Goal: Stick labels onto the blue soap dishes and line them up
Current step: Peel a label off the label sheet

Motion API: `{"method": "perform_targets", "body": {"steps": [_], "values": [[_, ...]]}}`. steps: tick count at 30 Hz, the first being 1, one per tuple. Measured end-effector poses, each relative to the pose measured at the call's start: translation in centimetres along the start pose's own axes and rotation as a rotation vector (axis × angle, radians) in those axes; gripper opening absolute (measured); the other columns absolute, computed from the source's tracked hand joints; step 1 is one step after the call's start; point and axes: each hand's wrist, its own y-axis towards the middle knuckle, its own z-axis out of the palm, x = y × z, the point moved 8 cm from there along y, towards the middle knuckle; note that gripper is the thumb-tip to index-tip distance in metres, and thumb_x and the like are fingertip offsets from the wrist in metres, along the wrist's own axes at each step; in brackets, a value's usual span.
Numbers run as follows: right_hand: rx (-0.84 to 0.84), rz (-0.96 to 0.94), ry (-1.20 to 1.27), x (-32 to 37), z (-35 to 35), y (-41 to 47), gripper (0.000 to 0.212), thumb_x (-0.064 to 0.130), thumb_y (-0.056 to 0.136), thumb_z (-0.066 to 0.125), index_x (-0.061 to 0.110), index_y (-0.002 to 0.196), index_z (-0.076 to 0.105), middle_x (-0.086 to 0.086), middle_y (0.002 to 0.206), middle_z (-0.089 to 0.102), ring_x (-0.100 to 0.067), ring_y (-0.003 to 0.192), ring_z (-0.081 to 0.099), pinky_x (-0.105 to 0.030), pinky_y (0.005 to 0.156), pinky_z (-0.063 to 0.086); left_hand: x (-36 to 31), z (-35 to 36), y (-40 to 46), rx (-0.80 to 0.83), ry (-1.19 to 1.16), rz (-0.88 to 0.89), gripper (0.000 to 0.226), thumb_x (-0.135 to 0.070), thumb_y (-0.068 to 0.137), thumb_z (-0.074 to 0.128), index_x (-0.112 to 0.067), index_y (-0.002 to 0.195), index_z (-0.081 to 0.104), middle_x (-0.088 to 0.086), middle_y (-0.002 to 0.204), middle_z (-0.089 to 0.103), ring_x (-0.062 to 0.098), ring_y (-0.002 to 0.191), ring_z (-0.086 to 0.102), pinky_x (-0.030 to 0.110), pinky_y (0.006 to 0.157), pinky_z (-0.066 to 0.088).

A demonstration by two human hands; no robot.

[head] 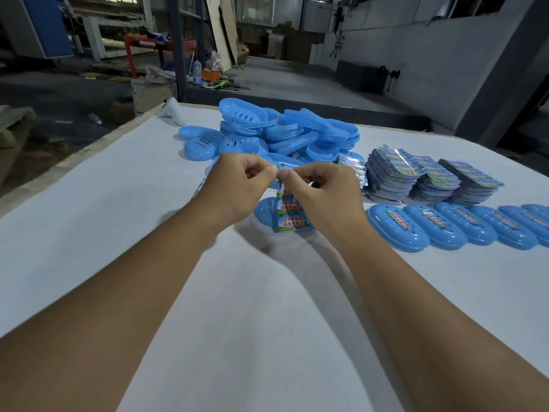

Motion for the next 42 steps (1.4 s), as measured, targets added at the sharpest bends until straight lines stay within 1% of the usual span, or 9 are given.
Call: {"method": "perform_targets", "body": {"steps": [7,12,19,24,29,32,34,37,42], "values": [[0.034,0.020,0.043,0.2,0.2,-0.1,0.019,0.036,0.088,0.072,0.025,0.076,0.080,0.013,0.066,0.073,-0.004,0.061,0.066,-0.027,0.058,0.055,-0.3,0.3,0.1,0.002,0.077,0.064,0.011,-0.025,0.096,0.067,-0.021,0.087,0.073,0.003,0.087,0.074,0.016,0.082,0.067,0.019,0.068,0.052],[0.055,0.074,0.139,-0.4,0.3,0.1,0.019,0.026,0.088,0.071,0.023,0.071,0.078,0.011,0.067,0.073,0.003,0.059,0.062,-0.015,0.056,0.048,0.2,0.1,0.3,-0.033,0.104,0.044,0.015,-0.026,0.094,0.067,-0.017,0.086,0.075,-0.003,0.078,0.073,0.009,0.073,0.067,0.026,0.068,0.056],[0.033,0.229,0.296,-1.8,-0.2,0.5,0.021,0.020,0.085,0.073,0.021,0.064,0.078,0.011,0.060,0.069,0.004,0.049,0.055,-0.012,0.048,0.044,1.6,-0.8,0.8,-0.070,0.171,-0.074,0.024,-0.025,0.090,0.065,-0.022,0.066,0.066,-0.018,0.051,0.059,-0.005,0.052,0.053,0.021,0.059,0.041],[0.023,0.344,0.342,-3.0,-0.2,0.5,0.013,0.027,0.078,0.075,0.018,0.068,0.077,0.011,0.061,0.061,-0.006,0.050,0.045,-0.029,0.058,0.042,2.7,-1.2,0.7,-0.094,0.149,-0.187,0.031,-0.024,0.086,0.060,0.005,0.077,0.067,0.003,0.062,0.057,0.013,0.057,0.044,0.027,0.056,0.040],[-0.026,0.450,0.452,-4.1,-0.5,0.5,0.014,0.026,0.075,0.075,0.018,0.063,0.075,0.009,0.063,0.060,-0.010,0.053,0.041,-0.024,0.051,0.037,4.0,-1.8,1.0,-0.081,0.202,-0.305,0.030,-0.029,0.086,0.058,-0.003,0.071,0.062,0.016,0.083,0.073,0.018,0.067,0.058,0.035,0.063,0.045],[-0.066,0.500,0.539,-4.7,-0.8,0.4,0.020,0.022,0.078,0.073,0.019,0.058,0.072,0.008,0.063,0.058,-0.012,0.054,0.039,-0.022,0.048,0.033,4.3,-2.9,1.3,-0.114,0.350,-0.322,0.027,-0.036,0.084,0.055,-0.011,0.074,0.058,0.012,0.078,0.067,0.029,0.084,0.069,0.037,0.066,0.048],[-0.083,0.520,0.570,-4.9,-1.0,0.5,0.018,0.021,0.079,0.073,0.019,0.061,0.071,0.007,0.064,0.057,-0.012,0.054,0.038,-0.022,0.047,0.032,4.5,-4.0,1.4,-0.146,0.470,-0.323,0.035,-0.041,0.083,0.053,-0.008,0.088,0.064,0.008,0.079,0.064,0.032,0.088,0.068,0.033,0.062,0.041],[-0.086,0.521,0.583,-4.8,-0.9,0.4,0.014,0.021,0.078,0.073,0.018,0.065,0.069,0.006,0.065,0.057,-0.012,0.053,0.038,-0.021,0.046,0.032,4.7,-5.7,1.8,-0.155,0.718,-0.322,0.039,-0.044,0.087,0.049,-0.010,0.100,0.064,0.010,0.090,0.066,0.031,0.087,0.064,0.033,0.061,0.039],[-0.048,0.499,0.521,-4.6,-0.3,0.1,0.015,0.024,0.074,0.076,0.019,0.060,0.073,0.008,0.065,0.058,-0.011,0.051,0.040,-0.021,0.045,0.034,5.1,-7.3,1.6,-0.127,1.025,-0.372,0.027,-0.040,0.092,0.055,-0.014,0.087,0.050,0.005,0.076,0.052,0.024,0.071,0.052,0.030,0.054,0.032]]}}
